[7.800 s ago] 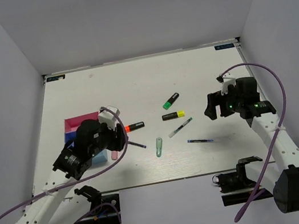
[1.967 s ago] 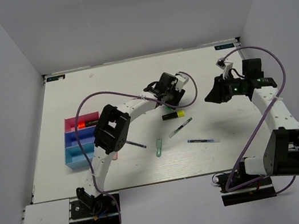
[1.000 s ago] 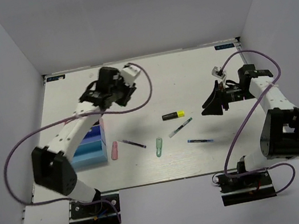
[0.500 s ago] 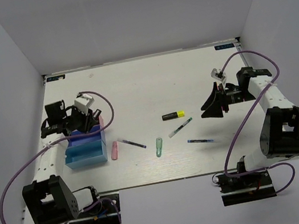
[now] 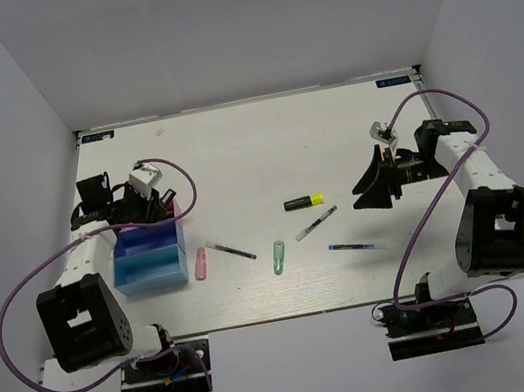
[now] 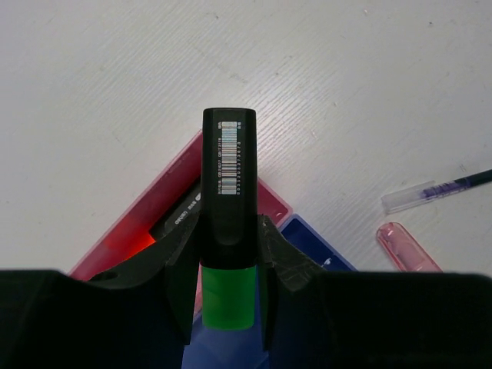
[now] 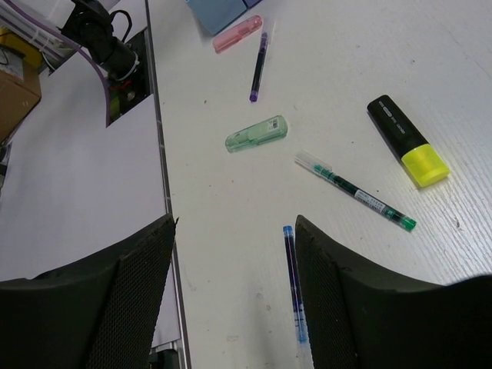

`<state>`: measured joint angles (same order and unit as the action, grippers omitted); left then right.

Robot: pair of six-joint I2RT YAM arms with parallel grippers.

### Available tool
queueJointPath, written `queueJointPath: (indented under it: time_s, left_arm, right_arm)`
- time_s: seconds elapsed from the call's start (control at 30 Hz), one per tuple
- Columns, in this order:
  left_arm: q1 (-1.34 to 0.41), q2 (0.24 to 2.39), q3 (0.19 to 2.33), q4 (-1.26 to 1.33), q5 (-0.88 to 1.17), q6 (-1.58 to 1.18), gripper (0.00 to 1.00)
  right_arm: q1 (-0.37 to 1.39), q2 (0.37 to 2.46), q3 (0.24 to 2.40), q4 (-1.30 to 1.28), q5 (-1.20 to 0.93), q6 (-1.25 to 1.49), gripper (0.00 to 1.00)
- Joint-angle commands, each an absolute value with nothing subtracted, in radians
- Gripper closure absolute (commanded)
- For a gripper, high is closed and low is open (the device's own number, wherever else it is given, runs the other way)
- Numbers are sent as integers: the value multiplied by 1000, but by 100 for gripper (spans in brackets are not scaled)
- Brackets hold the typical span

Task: Sort the stationery into containers
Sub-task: Place the pen in the storage box.

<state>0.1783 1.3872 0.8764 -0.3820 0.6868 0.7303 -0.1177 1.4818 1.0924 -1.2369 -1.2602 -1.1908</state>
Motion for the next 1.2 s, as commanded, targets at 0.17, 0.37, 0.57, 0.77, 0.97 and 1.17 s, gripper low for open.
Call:
queueJointPath:
  time_s: [0.17,0.37,0.57,0.77,0.97,1.17]
  left_arm:
    - [213,1407,923,-281,689,718,100]
    - [247,1445,945,-301,698,742,100]
    - [252,1482,950,-269,698,736,100]
    - [253,1505,951,-238,690,730,100]
    - [250,1534,945,-212,678,723,99]
    - [253,1542,931,-196,686,709,91]
  right_arm:
    - [-126,1514,1129,-1318,-1290,-1281,33]
    - [-124,1535,1149,-1379,-1296,-1348,33]
    - [-124,1545,1154,-1399,-1293,-1365,32]
    - [-126,1548,1154,-1407,-1296,-1373,32]
    - [-126,1555,1154,-1416,-1292,-1384,32]
    - [-126,1566,1158,-1430,-1292,-1393,30]
